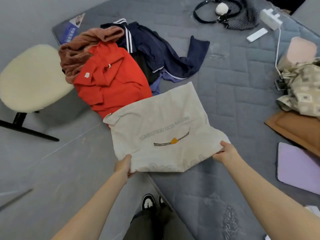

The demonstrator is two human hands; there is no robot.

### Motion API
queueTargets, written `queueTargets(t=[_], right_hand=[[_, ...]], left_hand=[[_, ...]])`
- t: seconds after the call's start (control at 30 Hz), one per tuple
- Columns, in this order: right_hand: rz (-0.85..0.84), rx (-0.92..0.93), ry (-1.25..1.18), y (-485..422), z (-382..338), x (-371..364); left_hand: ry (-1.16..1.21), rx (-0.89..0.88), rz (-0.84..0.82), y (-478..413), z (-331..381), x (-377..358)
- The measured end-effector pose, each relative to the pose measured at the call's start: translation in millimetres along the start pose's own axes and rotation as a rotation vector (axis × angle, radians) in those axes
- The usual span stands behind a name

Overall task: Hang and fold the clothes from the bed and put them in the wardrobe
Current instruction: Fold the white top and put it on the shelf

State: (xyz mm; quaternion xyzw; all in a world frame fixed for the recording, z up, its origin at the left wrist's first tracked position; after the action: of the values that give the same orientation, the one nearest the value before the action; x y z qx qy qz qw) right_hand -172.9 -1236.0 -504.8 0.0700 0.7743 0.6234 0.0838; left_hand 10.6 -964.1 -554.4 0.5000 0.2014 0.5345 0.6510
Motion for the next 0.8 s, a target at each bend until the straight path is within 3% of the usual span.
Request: queueTargets(t=[0.3, 0.5, 0.63, 0.8], right_hand=[[0.081, 0.071, 0.071, -45, 9, 79], [0.183, 0.134, 0.131, -49, -33, 140], [0.216, 0.192, 0.129, -46, -60, 180], [0.199, 0.293, 0.215, -50, -59, 180]], left_hand=[[-0.063, 0.109, -0.024, 19, -88, -19], [-0.098, -0.006, -0.032, 64, -131, -68], [-0.029, 0.072, -0.112, 91, -157, -112], [0.141, 0.120, -0.092, 97, -161, -127]])
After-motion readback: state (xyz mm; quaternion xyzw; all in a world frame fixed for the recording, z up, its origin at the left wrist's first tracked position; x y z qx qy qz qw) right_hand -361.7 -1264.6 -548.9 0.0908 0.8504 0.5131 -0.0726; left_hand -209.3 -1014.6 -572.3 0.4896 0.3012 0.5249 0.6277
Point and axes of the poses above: each hand's wrist, its own y-axis away from the middle knuckle, its own x-axis out of the back of the hand, z = x × y, the point moved 1 cm from there along -y, towards the middle knuckle, and after that the axes turned 4 degrees about -x, right-handed, at the moved point
